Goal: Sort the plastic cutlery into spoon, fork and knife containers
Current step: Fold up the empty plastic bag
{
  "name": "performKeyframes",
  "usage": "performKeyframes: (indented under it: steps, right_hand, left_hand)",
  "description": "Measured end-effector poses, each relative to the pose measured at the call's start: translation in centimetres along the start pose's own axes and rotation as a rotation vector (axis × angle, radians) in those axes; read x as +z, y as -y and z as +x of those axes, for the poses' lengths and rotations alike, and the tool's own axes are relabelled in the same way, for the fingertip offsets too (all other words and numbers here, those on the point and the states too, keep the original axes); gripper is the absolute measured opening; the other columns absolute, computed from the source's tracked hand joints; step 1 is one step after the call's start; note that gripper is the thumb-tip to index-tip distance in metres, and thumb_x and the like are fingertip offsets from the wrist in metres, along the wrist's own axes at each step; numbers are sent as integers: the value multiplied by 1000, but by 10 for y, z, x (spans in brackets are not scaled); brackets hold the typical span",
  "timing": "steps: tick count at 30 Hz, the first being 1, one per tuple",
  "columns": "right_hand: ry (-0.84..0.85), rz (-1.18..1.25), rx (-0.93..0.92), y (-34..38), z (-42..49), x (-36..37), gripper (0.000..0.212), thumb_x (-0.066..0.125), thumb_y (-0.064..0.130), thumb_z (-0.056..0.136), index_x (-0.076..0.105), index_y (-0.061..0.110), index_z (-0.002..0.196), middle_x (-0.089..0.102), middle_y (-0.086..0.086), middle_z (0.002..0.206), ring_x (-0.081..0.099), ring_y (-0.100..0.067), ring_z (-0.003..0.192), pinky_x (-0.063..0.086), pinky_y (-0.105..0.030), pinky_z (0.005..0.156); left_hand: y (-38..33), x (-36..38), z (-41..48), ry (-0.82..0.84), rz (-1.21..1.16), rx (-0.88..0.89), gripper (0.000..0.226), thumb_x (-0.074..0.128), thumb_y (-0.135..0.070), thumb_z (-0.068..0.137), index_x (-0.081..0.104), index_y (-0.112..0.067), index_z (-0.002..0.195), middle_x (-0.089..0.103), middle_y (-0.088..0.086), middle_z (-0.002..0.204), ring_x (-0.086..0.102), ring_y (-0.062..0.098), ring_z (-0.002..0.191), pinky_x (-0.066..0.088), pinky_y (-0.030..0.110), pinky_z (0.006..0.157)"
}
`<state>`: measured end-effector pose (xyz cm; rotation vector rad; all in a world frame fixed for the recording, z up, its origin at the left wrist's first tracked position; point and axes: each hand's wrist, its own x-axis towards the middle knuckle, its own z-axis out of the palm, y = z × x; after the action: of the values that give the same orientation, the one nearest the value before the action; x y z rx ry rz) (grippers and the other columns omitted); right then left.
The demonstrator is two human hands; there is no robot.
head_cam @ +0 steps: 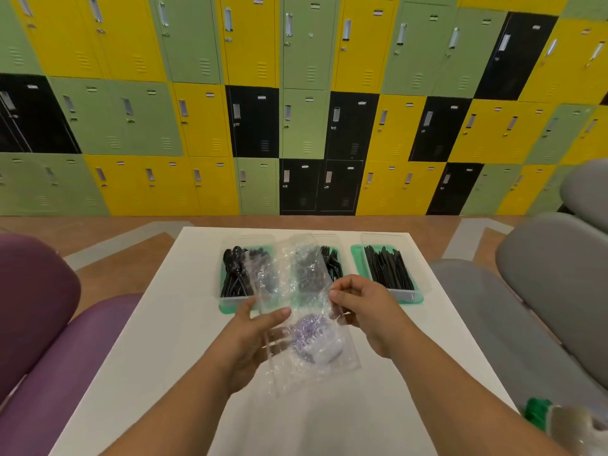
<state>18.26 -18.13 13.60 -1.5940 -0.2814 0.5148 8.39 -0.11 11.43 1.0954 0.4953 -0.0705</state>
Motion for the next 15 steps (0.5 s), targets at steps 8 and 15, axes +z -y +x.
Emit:
performKeyframes:
  steps: [8,15]
  right_hand:
    - [103,111,108,-5,-10,-7,24,58,-3,89,64,13,105,52,2,61,51,-14,60,45,-25,56]
    - [141,209,97,-4,-16,-4,37,48,-6,94,71,12,72,64,5,56,56,-5,47,52,-29,61]
  left_hand:
    - [-4,8,-5,83,160,80,26,66,-3,83,63,-15,106,69,-1,77,56,10,57,39,27,64]
    - [-3,0,0,130,127,47,32,43,15,88,62,-10,81,67,6,88,56,16,60,43,18,45]
